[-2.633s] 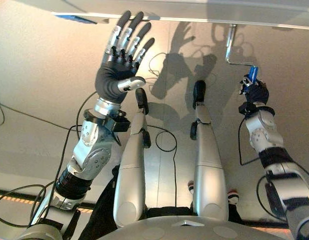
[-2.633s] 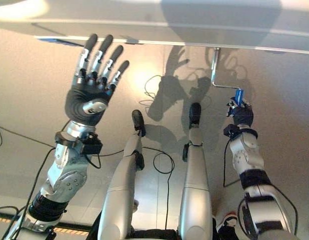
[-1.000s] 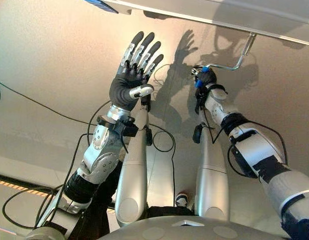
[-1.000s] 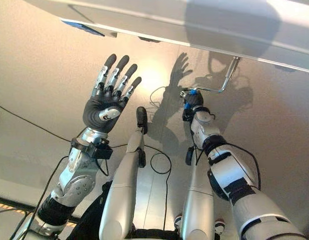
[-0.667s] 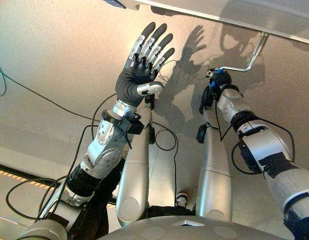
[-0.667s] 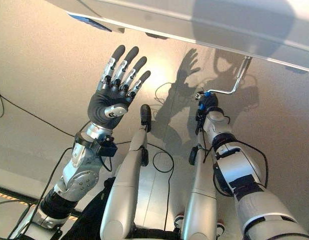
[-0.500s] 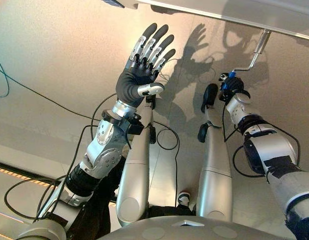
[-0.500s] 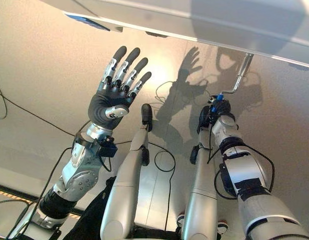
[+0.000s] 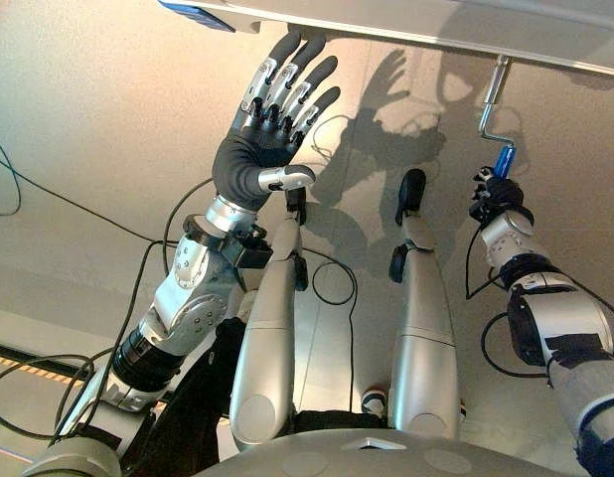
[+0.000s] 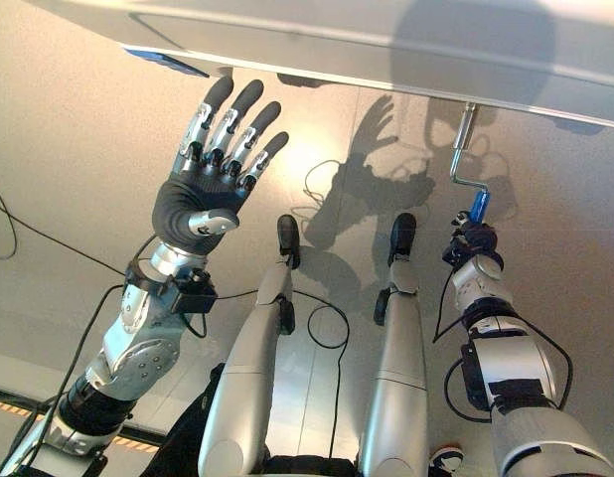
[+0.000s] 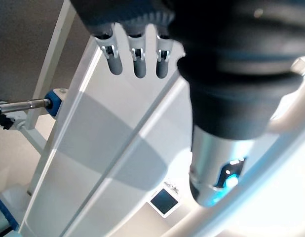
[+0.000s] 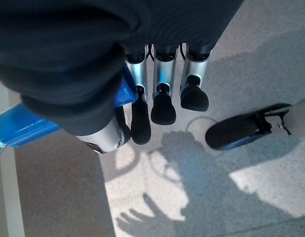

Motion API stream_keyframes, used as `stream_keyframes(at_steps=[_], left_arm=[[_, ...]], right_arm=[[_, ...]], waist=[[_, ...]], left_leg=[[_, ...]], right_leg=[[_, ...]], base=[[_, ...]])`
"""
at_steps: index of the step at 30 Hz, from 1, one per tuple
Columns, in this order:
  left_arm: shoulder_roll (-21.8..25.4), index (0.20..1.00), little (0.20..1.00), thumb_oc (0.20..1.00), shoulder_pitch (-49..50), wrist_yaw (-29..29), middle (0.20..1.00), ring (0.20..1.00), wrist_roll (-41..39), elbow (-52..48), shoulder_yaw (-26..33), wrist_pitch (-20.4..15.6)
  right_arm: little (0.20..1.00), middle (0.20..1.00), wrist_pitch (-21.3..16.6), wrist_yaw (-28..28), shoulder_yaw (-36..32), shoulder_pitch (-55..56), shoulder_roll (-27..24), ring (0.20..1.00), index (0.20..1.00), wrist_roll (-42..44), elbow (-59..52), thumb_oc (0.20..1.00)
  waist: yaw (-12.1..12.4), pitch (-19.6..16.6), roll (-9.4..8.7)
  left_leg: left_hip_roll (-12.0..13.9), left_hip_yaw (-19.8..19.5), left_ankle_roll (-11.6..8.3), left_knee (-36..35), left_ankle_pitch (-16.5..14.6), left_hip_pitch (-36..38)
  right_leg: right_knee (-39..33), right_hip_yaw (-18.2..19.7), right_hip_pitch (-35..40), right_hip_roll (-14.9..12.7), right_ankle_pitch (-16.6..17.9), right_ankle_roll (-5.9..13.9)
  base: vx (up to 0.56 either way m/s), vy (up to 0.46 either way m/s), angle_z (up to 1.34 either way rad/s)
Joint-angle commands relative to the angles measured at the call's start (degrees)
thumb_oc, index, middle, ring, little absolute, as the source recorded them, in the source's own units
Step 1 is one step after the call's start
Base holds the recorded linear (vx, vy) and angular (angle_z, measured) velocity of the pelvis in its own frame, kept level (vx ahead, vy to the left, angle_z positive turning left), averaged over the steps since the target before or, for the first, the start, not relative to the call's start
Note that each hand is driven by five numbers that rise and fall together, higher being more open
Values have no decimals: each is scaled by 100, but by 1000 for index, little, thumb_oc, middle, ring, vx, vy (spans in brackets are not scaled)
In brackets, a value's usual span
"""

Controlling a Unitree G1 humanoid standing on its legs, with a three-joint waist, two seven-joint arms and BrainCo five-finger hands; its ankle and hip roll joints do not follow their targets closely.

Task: Raise the hospital bed

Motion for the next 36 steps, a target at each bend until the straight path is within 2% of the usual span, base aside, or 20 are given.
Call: stream_keyframes(at_steps=[1,2,3,4,6,7,8,13,18,21,26,28,31,34,36], left_arm=[[-200,1000,1000,1000,371,-183,1000,1000,-40,-582,633,-349],[-215,1000,1000,1000,456,-180,1000,1000,-30,-626,738,-350],[-211,1000,1000,1000,459,-180,1000,1000,-30,-628,734,-349],[-232,1000,1000,1000,596,-177,1000,1000,-23,-675,903,-333],[-211,1000,1000,1000,730,-164,1000,1000,-21,-775,1084,-312],[-210,1000,1000,1000,732,-163,1000,1000,-21,-777,1082,-312],[-195,1000,1000,1000,819,-197,1000,1000,-97,-844,1172,-290],[-30,1000,1000,1000,1211,-274,1000,1000,-228,-1162,1431,-187],[110,1000,1000,1000,1520,-413,1000,1000,-321,-1205,1517,-120],[161,1000,1000,1000,1548,-451,1000,1000,-318,-1167,1465,-94],[34,1000,1000,1000,1407,-404,1000,1000,-284,-901,1162,-115],[3,1000,1000,1000,1332,-349,1000,1000,-214,-788,1038,-126],[-61,1000,1000,1000,1261,-311,1000,1000,-175,-687,913,-133],[-182,1000,1000,1000,1042,-172,1000,1000,-48,-465,667,-189],[-233,1000,1000,1000,977,-136,1000,1000,3,-422,583,-210]], right_arm=[[200,200,-799,-498,-642,1456,-1297,200,200,671,-704,200],[200,200,-1040,-515,-760,1801,-1129,200,200,709,-1693,200],[200,200,-1036,-528,-769,1817,-1120,200,200,699,-1712,200],[200,200,-1391,-431,-930,2345,-850,200,200,662,-3348,200],[200,200,-1677,-174,-968,2863,-574,200,200,667,-5043,200],[200,200,-1674,-180,-971,2871,-570,200,200,662,-5052,200],[200,200,-1826,125,-1024,3116,-454,200,200,795,-5824,200],[200,200,-1588,998,-452,3721,-246,200,200,1060,-8061,200],[200,200,-1137,1543,156,3965,-354,200,200,1353,-8739,200],[200,200,-1013,1765,509,3857,-412,200,200,1614,-8818,200],[200,200,-641,1963,1708,3321,-250,200,200,1896,-8698,200],[200,200,-540,1942,2213,3022,-173,200,200,1812,-8552,200],[200,200,-478,1939,2565,2744,-44,200,200,1848,-8342,200],[200,200,-421,1632,3150,2109,221,200,200,1412,-7685,200],[200,200,-396,1479,3298,1921,386,200,200,1290,-7277,200]], waist=[[-479,-109,125],[-532,-109,45],[-527,-109,41],[-633,-109,-68],[-718,-109,-182],[-715,-109,-183],[-762,-109,-230],[-825,-109,-328],[-773,-109,-356],[-730,-109,-356],[-574,-109,-297],[-516,-109,-276],[-458,-109,-245],[-343,-109,-152],[-293,-109,-101]], left_leg=[[2,90,67,626,-794,225],[4,105,61,595,-783,253],[3,106,61,593,-783,260],[-3,119,67,559,-776,274],[-1,121,81,522,-767,291],[-1,121,82,520,-767,295],[0,114,83,532,-766,292],[33,107,79,635,-766,200],[22,57,97,667,-741,150],[12,49,106,680,-735,131],[-22,28,119,655,-697,103],[-32,26,123,648,-685,96],[-43,21,128,645,-676,87],[-73,8,129,635,-660,94],[-78,15,132,648,-661,94]], right_leg=[[-575,-91,509,406,88,232],[-601,-78,530,422,106,238],[-602,-77,535,422,105,239],[-643,-62,550,453,136,251],[-669,-57,563,469,158,263],[-670,-57,566,468,158,263],[-660,-79,583,466,151,259],[-652,-128,596,455,181,253],[-639,-187,622,429,193,250],[-634,-210,618,421,209,252],[-687,-246,636,360,244,255],[-709,-261,651,340,260,253],[-715,-277,663,321,265,250],[-750,-298,703,278,279,250],[-738,-314,704,257,278,248]], base=[[0,0,0],[0,0,0],[-3,-5,-5],[4,6,-7],[1,5,-12],[-2,-14,-14],[-3,-18,-11],[-6,-12,-5],[0,0,0],[2,16,3],[0,0,0],[0,0,0],[2,12,0],[6,42,1],[5,43,1]])
